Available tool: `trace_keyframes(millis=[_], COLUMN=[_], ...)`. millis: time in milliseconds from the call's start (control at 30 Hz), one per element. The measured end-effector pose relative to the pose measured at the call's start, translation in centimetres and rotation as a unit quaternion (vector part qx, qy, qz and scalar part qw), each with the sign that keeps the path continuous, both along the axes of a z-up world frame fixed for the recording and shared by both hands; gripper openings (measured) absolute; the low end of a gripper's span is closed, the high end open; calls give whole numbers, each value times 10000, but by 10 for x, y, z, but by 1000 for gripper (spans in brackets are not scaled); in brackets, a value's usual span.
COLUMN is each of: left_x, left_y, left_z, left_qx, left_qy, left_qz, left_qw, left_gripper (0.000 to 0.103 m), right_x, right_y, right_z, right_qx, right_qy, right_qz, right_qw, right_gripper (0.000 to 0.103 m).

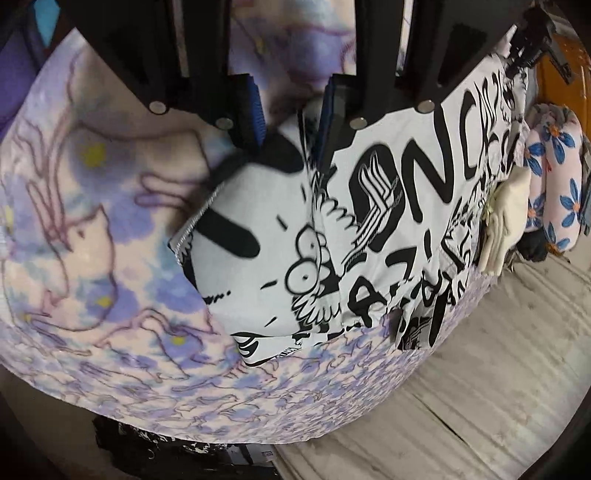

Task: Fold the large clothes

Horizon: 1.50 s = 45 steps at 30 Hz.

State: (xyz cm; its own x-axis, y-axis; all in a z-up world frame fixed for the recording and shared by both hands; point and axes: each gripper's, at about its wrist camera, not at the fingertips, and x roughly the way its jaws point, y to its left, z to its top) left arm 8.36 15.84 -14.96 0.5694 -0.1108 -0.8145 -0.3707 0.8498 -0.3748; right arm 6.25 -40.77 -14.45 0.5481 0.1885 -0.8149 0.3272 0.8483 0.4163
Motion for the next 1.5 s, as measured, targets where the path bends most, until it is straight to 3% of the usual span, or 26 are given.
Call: trace_keyframes(millis=[367, 533, 733, 867, 967, 1133, 1300, 1500], left_x=[-24, -29, -9, 19, 49, 114, 213, 335], left_y=[-5, -14, -30, -44, -49, -55, -79, -121], left_z=[15, 33, 66, 88, 103, 113, 114, 112], left_qx=[256, 449, 679, 1028, 1359, 1601, 1861, 1897], left_qy=[82, -95, -484, -685, -758, -722, -632, -555], left_qz=[-105, -263, -555, -942, -1177, -1569, -2033, -2311], left_qw=[9996, 9986, 9950, 9879, 9808, 9719, 9592, 9526], left_gripper=[27, 27, 35, 40, 47, 48, 48, 48], right_x=[-19, -17, 1, 23, 45, 104, 195, 312], right_y=[36, 64, 97, 116, 126, 139, 151, 168], right_z=[7, 17, 31, 42, 49, 73, 97, 107], right_qx=[10, -39, -166, -310, -448, -675, -948, -1357], right_qy=[-20, -164, -376, -444, -486, -692, -896, -989], right_qz=[510, 925, 1396, 1741, 1955, 2244, 2413, 2324], right_qw=[9987, 9956, 9894, 9832, 9785, 9697, 9616, 9580], right_gripper=[27, 27, 27, 27, 27, 27, 27, 27])
